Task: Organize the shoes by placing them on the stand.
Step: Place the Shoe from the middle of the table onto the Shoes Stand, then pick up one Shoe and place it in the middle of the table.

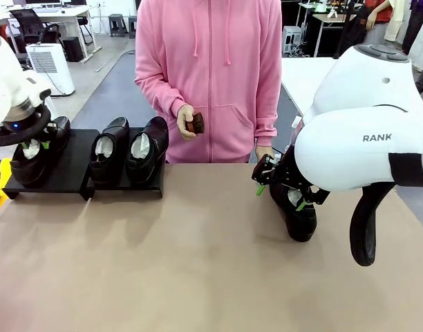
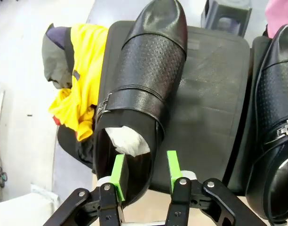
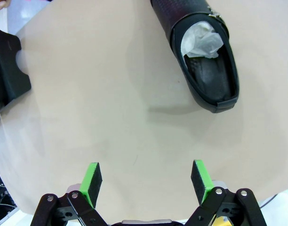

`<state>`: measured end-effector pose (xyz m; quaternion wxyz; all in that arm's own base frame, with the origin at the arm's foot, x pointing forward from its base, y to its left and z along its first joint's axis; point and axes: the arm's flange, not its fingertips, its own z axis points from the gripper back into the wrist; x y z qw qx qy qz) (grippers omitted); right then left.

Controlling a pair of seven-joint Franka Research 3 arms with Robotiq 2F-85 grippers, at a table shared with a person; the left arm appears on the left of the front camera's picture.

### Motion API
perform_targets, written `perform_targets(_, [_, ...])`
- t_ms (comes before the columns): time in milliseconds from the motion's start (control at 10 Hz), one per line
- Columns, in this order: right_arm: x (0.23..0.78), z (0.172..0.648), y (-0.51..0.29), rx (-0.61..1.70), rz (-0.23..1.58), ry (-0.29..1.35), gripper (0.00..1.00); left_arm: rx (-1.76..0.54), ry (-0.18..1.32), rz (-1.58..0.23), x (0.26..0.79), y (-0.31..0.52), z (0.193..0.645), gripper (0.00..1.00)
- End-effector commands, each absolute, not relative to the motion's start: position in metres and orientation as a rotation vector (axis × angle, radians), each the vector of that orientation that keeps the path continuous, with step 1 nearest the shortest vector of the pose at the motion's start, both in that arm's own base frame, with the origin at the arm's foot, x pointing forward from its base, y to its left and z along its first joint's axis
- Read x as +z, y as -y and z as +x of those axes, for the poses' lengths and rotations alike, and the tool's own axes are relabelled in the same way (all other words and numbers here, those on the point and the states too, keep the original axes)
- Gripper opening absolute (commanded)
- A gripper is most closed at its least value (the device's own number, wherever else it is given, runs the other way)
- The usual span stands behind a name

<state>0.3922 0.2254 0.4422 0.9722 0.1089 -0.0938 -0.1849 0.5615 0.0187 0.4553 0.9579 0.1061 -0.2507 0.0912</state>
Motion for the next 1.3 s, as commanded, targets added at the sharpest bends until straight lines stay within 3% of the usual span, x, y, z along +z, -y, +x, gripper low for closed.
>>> perform_targets(0, [0.444,0.395,-0.224,-0.354,0.237,0.181,1.00,0.144,0.504,0.251,0.446,-0.017,0.567,0.46])
perform_targets(700, [0.444,0.395,-0.224,-0.354,0.237,0.181,1.00,0.149,0.493,0.237,0.444,-0.017,0.566,0.46])
perform_targets(1000, [0.444,0.395,-0.224,-0.354,0.237,0.181,1.00,0.039,0.484,0.102,0.493,0.024,0.504,0.46])
perform_targets(1200, [0.444,0.395,-0.224,-0.354,0.237,0.181,1.00,0.134,0.404,0.022,0.531,0.017,0.465,0.46])
